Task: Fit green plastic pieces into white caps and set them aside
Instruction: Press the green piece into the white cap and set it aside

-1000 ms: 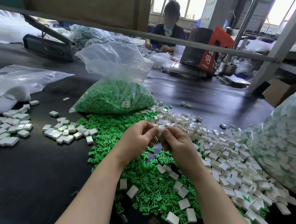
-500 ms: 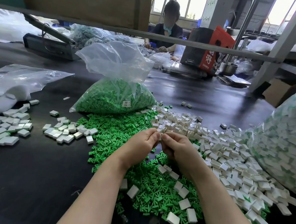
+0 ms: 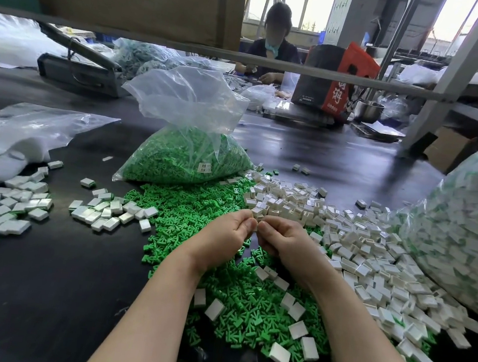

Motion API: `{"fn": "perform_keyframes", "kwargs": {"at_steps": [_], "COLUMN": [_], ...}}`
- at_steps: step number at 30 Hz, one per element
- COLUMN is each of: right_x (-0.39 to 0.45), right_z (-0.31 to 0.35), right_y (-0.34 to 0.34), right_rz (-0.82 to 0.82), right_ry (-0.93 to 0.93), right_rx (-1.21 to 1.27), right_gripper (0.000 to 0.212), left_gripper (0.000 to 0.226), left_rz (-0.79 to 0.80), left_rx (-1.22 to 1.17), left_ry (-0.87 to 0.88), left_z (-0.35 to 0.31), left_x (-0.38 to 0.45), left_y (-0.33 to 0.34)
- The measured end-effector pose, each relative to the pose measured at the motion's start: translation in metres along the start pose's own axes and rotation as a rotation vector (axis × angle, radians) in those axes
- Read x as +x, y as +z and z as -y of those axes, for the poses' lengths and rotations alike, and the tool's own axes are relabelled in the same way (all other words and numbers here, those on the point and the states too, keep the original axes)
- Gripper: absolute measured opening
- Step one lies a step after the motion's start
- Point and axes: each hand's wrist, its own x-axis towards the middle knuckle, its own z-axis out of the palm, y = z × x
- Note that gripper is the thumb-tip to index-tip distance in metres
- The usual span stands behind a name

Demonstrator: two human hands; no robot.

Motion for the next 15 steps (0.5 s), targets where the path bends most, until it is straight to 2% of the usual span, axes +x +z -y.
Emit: {"fn": "perform_keyframes", "kwargs": {"at_steps": [5,15], "right_x": [-0.0015,0.0006], "right_z": [0.0020,0.0008], "right_y": [0.0003,0.0044], "right_rz": [0.024,-0.032], "right_ry": [-0.013,-0.041], "right_rx": [0.006,0.081], "right_gripper": [0.026,0.028], "left_gripper": [0.023,0.031], "left_rz": [0.031,-0.087], "left_rx": [0.044,-0.030], "left_ry": [0.010,0.037], "left_z": [-0.0007,-0.0007], "left_x": [0.0003,0.0025], "left_y": [-0.0007,0.0033]}}
